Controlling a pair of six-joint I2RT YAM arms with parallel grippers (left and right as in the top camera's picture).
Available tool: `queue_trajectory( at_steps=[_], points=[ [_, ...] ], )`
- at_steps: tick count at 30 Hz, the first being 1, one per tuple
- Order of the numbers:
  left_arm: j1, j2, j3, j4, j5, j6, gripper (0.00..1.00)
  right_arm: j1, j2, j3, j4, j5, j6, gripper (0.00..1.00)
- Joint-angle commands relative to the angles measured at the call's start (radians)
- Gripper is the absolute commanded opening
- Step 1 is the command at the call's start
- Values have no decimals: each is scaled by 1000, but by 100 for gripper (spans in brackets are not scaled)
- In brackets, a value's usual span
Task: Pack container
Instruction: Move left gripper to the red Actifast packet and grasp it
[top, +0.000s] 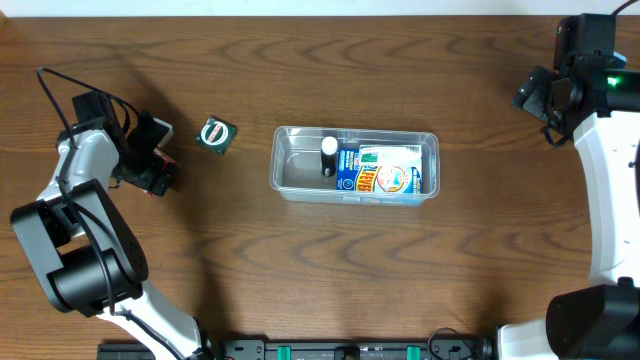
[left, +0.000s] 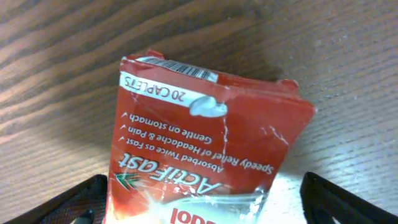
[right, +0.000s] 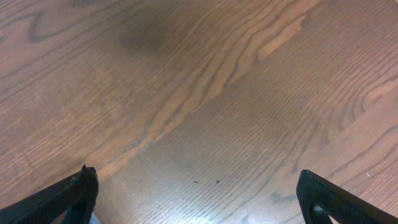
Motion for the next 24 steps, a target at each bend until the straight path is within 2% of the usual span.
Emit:
queue_trajectory(
  at_steps=[1,13,14,15,17,24],
  points=[
    [4,11,4,-7,18,-48,93,-10,4,0,-2,11,-4,99],
    [4,11,4,-7,142,-367,90,-10,4,0,-2,11,-4,99],
    [4,11,4,-7,142,-382,91,-10,4,0,-2,11,-4,99],
    [4,11,4,-10,142,-399,99,-10,4,0,-2,11,-4,99],
    [4,11,4,-10,142,-440,98,-10,4,0,-2,11,-4,99],
    [4,11,2,-10,148,-453,99,-10,4,0,-2,11,-4,99]
  ],
)
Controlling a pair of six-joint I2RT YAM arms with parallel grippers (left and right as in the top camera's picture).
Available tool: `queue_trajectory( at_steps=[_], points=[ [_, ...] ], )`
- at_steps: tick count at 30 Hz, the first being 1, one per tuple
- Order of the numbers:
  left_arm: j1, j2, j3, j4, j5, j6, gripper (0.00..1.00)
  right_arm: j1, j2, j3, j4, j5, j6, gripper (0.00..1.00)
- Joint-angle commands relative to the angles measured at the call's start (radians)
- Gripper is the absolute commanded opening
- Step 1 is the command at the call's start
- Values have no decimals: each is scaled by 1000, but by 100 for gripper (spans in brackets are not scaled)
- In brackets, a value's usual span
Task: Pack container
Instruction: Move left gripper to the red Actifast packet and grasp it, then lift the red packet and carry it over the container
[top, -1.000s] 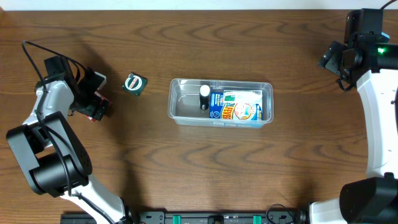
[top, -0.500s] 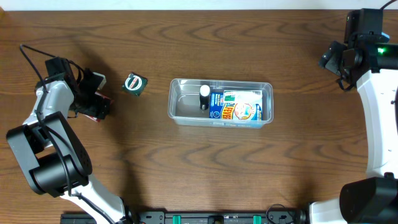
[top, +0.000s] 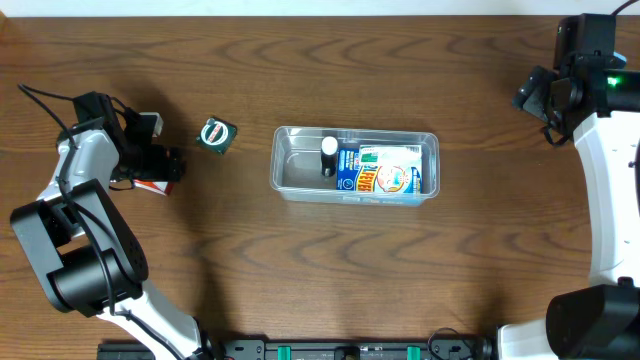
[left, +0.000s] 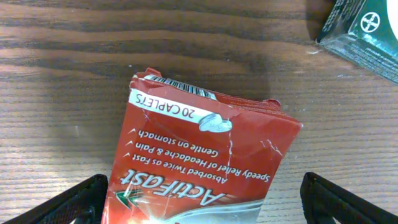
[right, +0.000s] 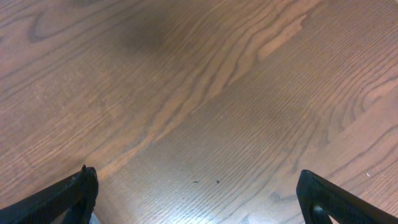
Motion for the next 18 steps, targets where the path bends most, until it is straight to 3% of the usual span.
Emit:
queue_trajectory(
  at_steps=[1,8,18],
  points=[
    [4,11,2,-4,12,-30,97,-10,4,0,-2,10,-4,99],
    [4,11,1,-6,-24,-27,68,-10,4,0,-2,10,-4,99],
    [-18,11,1,12,-126,-23,66,-10,4,0,-2,10,-4,99]
  ],
)
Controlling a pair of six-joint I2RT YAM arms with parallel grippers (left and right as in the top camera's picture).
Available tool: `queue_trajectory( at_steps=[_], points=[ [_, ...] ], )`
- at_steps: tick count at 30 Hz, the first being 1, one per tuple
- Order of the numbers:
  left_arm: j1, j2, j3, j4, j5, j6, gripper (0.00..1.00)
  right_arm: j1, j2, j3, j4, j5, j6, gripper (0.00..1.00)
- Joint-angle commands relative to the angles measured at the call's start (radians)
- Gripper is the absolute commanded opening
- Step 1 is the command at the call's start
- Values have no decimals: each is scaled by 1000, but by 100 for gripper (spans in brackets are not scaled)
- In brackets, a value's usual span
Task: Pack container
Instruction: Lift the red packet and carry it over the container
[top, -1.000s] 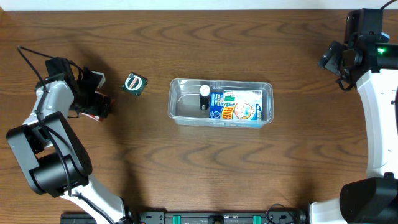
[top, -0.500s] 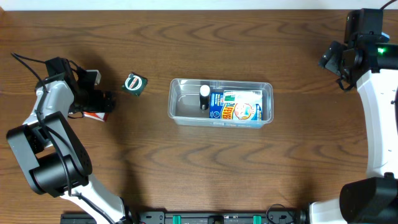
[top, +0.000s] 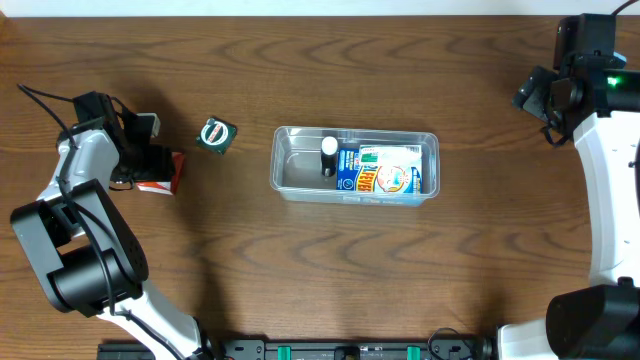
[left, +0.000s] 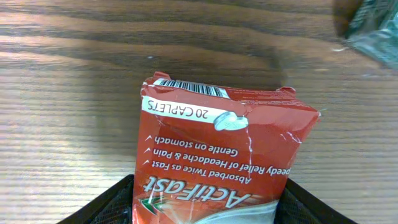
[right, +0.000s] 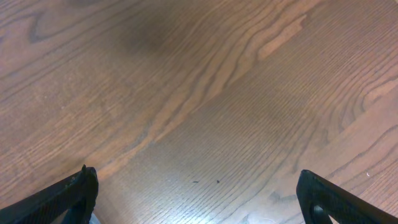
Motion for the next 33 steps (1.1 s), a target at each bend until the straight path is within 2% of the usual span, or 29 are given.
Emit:
queue_trajectory(
  at_steps=[1,4,8,15,20,25,29,33],
  points=[
    [-20,11,1,10,-65,16,66,-10,4,0,-2,11,-4,99],
    [-51,11,1,11,-73,63,67,-10,4,0,-2,11,-4,99],
    [-93,11,1,23,-136,68,67,-10,4,0,-2,11,-4,99],
    [-123,11,1,21,-142,77,67,-10,4,0,-2,11,-4,99],
    [-123,-1,3,22,-142,-11,67,-10,4,0,-2,11,-4,99],
    [-124,-44,11,17,-142,-172,66,-10,4,0,-2,11,-4,99],
    [-136,-103,12,-27,-141,-282,66,-10,4,0,-2,11,-4,99],
    [-178,-185,17,-97,-106,-332,66,-10,4,0,-2,11,-4,99]
  ],
)
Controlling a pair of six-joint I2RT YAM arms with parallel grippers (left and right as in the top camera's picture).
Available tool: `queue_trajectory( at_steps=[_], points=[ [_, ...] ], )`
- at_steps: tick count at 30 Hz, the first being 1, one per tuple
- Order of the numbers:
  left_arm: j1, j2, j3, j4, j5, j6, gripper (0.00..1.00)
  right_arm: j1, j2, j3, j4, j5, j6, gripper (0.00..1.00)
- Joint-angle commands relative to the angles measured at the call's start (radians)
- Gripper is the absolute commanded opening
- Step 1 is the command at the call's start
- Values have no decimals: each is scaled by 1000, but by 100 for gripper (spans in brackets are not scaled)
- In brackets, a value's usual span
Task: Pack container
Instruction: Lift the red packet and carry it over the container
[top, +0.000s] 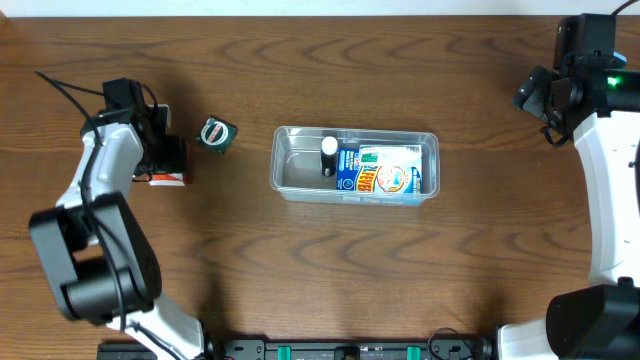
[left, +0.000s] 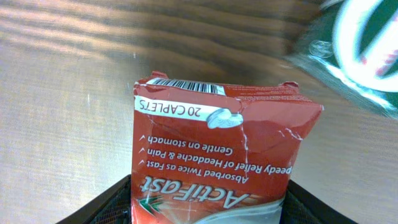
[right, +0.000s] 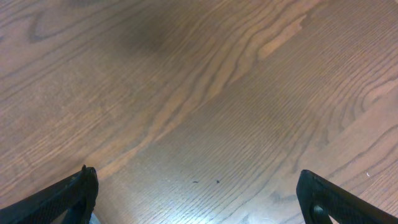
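A red ActiFast caplet box (left: 217, 146) sits between the fingers of my left gripper (left: 208, 202), which is shut on its sides. From overhead the box (top: 168, 178) is left of the clear plastic container (top: 298, 172). That container holds a white-capped bottle (top: 329, 148) and a blue and yellow carton (top: 385, 172). A small green box (top: 216, 134) lies between my left gripper (top: 165, 160) and the container, and it shows blurred at the top right of the left wrist view (left: 364, 56). My right gripper (right: 199, 202) is open over bare wood.
The brown wooden table (top: 330, 260) carries everything. My right arm (top: 600, 150) stands along the right edge, far from the container. The left arm's cable (top: 70, 85) loops over the table's left end.
My left gripper, still shut on the red box, has moved right and closer to the green box, which now fills more of the left wrist view. The right arm has not moved.
My left gripper first stood open around the tilted red box at the table's left. Then it was squared up over the box, still open. Then it was shut on the box, and now holds it nearer the green box. The right gripper stayed open throughout.
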Motion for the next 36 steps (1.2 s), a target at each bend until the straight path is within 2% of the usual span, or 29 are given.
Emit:
queue_trajectory(
  at_steps=[1,7,13,19,25,36],
  points=[
    [-48,-101,19,-42,45,-90,66,-10,4,0,-2,11,-4,99],
    [-167,-270,28,-91,121,-226,65,-10,4,0,-2,11,-4,99],
    [-290,-360,28,-84,208,-327,66,-10,4,0,-2,11,-4,99],
    [-408,-348,28,-84,269,-398,66,-10,4,0,-2,11,-4,99],
    [-510,-311,28,-60,268,-401,66,-10,4,0,-2,11,-4,99],
    [-536,-179,28,-6,268,-445,66,-10,4,0,-2,11,-4,99]
  ],
)
